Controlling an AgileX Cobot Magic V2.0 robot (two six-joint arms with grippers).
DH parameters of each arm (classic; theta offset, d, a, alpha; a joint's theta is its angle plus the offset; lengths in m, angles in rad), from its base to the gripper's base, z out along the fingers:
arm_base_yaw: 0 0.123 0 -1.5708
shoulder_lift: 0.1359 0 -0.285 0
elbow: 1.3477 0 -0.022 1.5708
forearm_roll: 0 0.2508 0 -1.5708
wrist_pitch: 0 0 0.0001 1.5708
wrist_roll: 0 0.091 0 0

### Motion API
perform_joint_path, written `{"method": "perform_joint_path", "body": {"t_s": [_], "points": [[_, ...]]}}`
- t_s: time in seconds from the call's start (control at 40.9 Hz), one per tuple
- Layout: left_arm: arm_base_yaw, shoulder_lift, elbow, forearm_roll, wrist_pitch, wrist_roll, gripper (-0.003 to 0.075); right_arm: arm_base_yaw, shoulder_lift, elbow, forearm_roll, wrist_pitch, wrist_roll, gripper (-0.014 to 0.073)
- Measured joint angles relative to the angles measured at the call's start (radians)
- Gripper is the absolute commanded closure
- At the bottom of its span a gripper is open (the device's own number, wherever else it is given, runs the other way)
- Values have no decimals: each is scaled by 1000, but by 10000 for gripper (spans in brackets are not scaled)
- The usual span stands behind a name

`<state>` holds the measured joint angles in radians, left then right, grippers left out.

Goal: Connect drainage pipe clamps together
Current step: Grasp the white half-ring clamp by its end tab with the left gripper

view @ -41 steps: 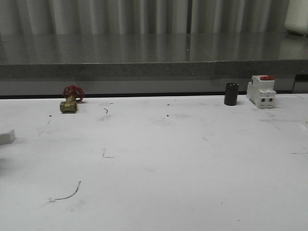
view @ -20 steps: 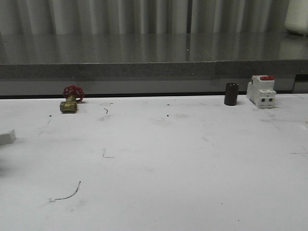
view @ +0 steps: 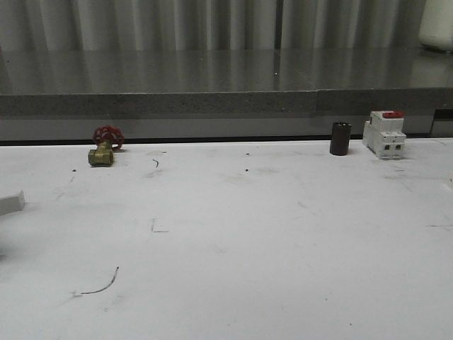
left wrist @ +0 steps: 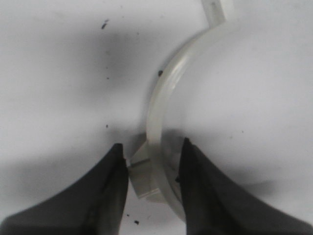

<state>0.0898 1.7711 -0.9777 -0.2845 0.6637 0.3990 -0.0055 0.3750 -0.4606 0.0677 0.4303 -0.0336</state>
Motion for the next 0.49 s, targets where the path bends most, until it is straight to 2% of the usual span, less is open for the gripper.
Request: {"method": "perform_joint_path", "body": {"t_s": [0.147, 0.391, 0.489], "points": [[0, 0, 0, 0, 0, 2, 690, 0, 0, 0, 0, 0, 0, -49], [-24, -2, -67, 0, 55, 0, 692, 0, 0, 0, 0, 2, 0, -49], [-69, -15, -139, 14, 111, -64, 692, 0, 0, 0, 0, 2, 0, -49]]}}
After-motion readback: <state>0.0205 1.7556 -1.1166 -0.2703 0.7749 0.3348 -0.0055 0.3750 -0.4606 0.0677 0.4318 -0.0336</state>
